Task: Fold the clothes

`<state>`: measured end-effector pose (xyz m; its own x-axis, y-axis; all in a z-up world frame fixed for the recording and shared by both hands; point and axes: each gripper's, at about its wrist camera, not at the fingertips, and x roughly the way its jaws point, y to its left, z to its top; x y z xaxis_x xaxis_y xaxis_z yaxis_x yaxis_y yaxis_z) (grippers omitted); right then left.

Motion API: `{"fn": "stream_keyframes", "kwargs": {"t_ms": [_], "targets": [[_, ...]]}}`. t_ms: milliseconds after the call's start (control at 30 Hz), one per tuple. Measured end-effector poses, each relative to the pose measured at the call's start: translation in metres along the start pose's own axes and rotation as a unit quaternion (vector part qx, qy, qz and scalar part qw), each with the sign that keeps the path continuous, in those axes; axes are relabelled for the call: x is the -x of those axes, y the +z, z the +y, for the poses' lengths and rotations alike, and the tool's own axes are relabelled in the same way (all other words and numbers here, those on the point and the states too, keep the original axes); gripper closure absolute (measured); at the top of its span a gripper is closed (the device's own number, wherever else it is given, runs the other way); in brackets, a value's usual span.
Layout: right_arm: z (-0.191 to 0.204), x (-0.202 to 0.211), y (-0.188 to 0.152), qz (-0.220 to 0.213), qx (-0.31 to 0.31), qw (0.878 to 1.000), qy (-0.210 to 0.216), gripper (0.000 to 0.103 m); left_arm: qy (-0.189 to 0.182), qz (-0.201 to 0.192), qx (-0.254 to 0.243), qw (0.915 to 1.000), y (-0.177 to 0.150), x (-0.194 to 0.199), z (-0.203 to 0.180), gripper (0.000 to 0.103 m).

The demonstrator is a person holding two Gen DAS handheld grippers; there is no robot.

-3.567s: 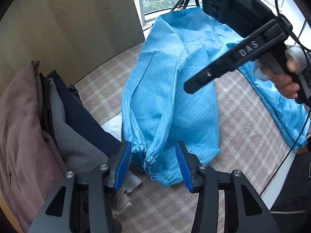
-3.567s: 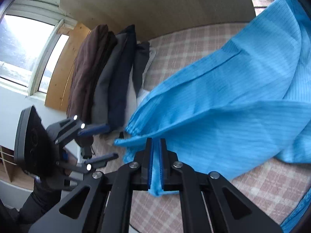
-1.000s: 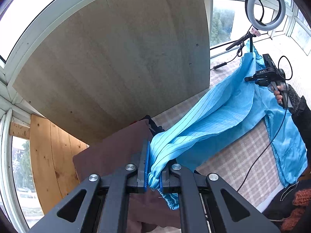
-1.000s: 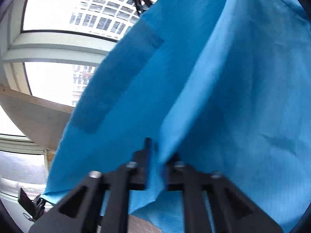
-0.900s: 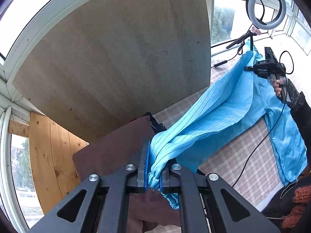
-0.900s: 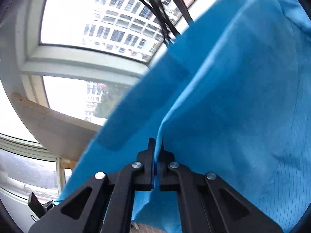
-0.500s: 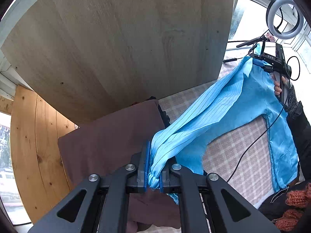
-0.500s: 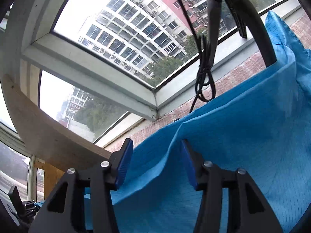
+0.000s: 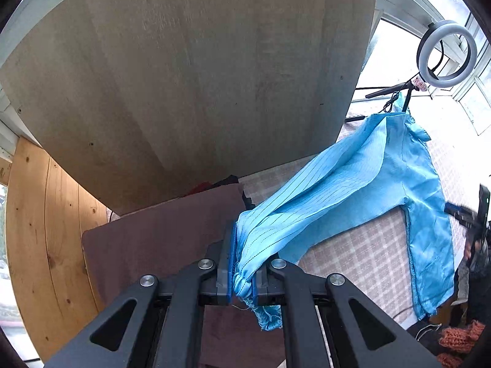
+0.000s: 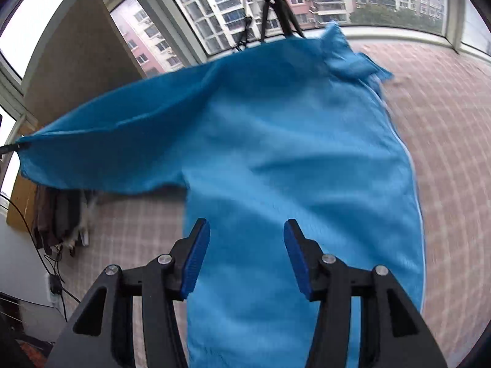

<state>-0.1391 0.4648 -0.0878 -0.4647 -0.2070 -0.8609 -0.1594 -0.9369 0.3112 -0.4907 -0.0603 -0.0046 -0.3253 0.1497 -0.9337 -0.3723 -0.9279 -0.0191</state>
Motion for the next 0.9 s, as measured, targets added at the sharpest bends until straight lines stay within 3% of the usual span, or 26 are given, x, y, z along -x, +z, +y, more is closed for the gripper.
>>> {"fn": "stream_keyframes", "kwargs": {"t_ms": [100, 200, 333, 400, 433, 467, 567, 633, 667, 767, 900], "targets": [[-0.045, 0.037, -0.084, 0.004, -0.089, 0.995, -0.041, 0.053, -0.007, -0.002, -0.015, 0.9999, 0.001, -0.006, -0.010, 0.096], [-0.087, 0.060, -0.165, -0.008, -0.219, 0.974, -0.062, 0.053, -0.013, 0.002, -0.033, 0.9994, -0.001, -0.011, -0.020, 0.096], [-0.083, 0.081, -0.257, -0.008, -0.321, 0.945, -0.057, 0.053, -0.024, 0.007, -0.050, 0.9984, -0.002, -0.019, -0.032, 0.096], [-0.059, 0.087, -0.281, -0.024, -0.317, 0.946, -0.065, 0.053, -0.029, 0.006, -0.061, 0.9977, -0.004, -0.017, -0.040, 0.096], [-0.045, 0.089, -0.290, -0.032, -0.307, 0.949, -0.067, 0.053, -0.032, 0.005, -0.066, 0.9973, -0.005, -0.016, -0.043, 0.096], [-0.026, 0.087, -0.290, -0.036, -0.273, 0.959, -0.064, 0.053, -0.035, 0.004, -0.072, 0.9968, -0.006, -0.016, -0.047, 0.096], [0.031, 0.071, -0.275, -0.015, -0.152, 0.986, -0.073, 0.053, -0.043, 0.003, -0.088, 0.9952, -0.009, -0.013, -0.058, 0.096], [0.068, 0.060, -0.264, -0.002, -0.071, 0.994, -0.082, 0.051, -0.049, 0.001, -0.098, 0.9940, -0.011, -0.012, -0.065, 0.096], [0.079, 0.051, -0.258, 0.003, -0.038, 0.995, -0.094, 0.046, -0.052, -0.001, -0.102, 0.9935, -0.011, -0.010, -0.067, 0.096], [0.095, 0.026, -0.249, 0.028, 0.037, 0.993, -0.113, 0.042, -0.061, -0.007, -0.100, 0.9931, -0.012, -0.005, -0.066, 0.096], [0.101, -0.007, -0.249, 0.081, 0.115, 0.976, -0.169, 0.042, -0.063, -0.009, -0.095, 0.9934, -0.014, -0.005, -0.062, 0.096]]}}
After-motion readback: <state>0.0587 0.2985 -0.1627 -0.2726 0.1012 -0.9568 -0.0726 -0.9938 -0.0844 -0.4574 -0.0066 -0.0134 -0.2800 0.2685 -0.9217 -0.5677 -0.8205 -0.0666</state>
